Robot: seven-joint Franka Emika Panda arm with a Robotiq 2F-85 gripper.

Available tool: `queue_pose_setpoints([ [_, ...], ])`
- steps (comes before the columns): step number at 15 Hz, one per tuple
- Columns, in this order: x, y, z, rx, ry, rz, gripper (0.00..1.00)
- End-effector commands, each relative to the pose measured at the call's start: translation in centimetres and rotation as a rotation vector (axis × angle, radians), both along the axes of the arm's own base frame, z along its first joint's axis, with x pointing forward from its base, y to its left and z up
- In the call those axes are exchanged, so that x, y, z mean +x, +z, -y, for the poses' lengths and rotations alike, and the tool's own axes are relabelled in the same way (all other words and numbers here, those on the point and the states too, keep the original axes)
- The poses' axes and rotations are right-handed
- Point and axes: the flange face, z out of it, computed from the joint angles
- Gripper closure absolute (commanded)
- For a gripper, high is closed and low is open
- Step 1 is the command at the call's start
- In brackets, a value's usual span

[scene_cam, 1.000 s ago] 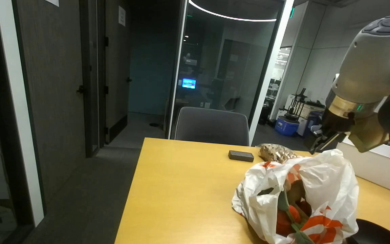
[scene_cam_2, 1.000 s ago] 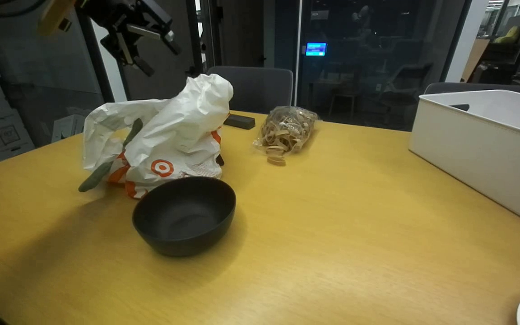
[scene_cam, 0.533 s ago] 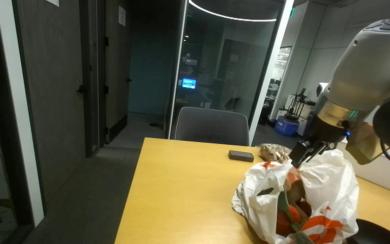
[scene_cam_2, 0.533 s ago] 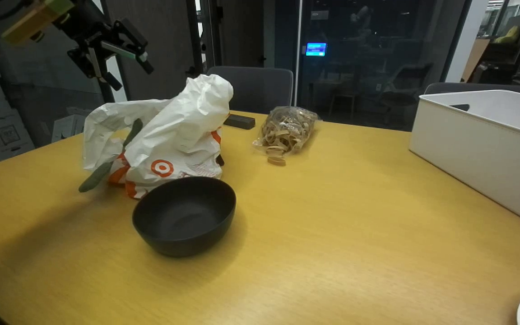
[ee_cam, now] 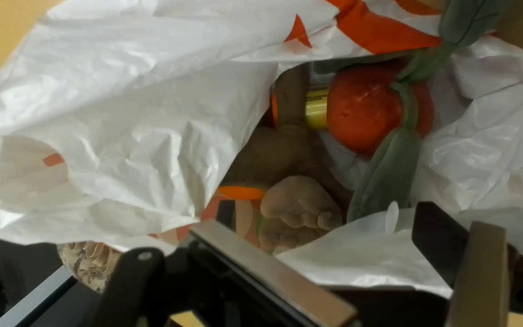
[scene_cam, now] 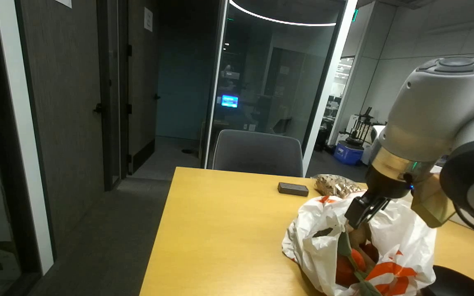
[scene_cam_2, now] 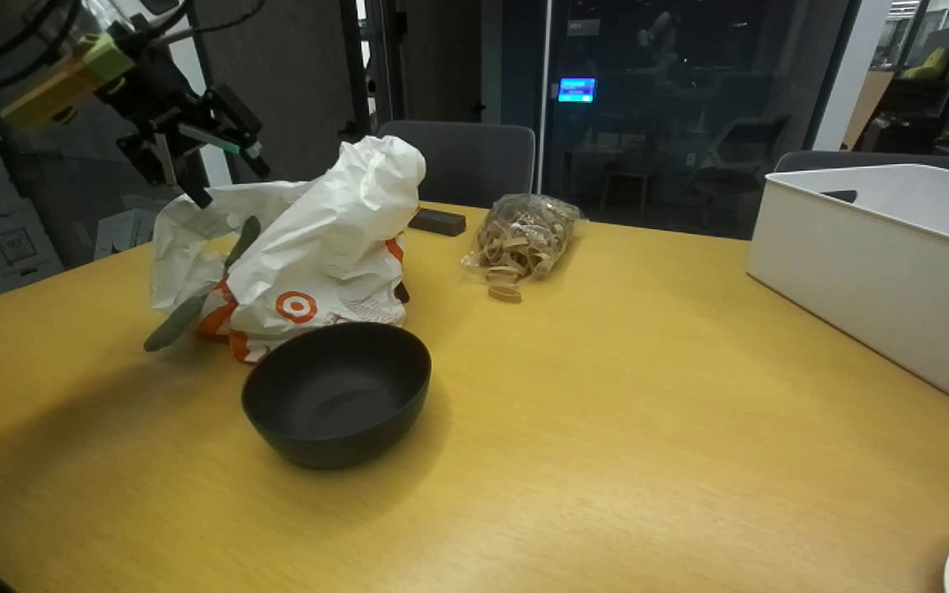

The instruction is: Put the radish and orange in the black bowl and put the moose on the table.

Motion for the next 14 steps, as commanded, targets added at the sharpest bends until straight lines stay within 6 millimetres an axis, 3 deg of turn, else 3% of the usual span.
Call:
queue_pose_setpoints([
  [1,0.0,-2.7,0.3,0.006,0.000,-0.038,0.00],
  [8,1.3,-9.5,-0.2,0.077,0.024,-0.155,0.00],
  [12,2.4,-11.8,0.2,0.098,0.010,-0.159,0.00],
  [13,2.6,-12.1,0.5,0.102,0.003,-0.161,0.19],
  [14,2.8,-12.3,0.8,0.111,-0.001,-0.161,0.26],
])
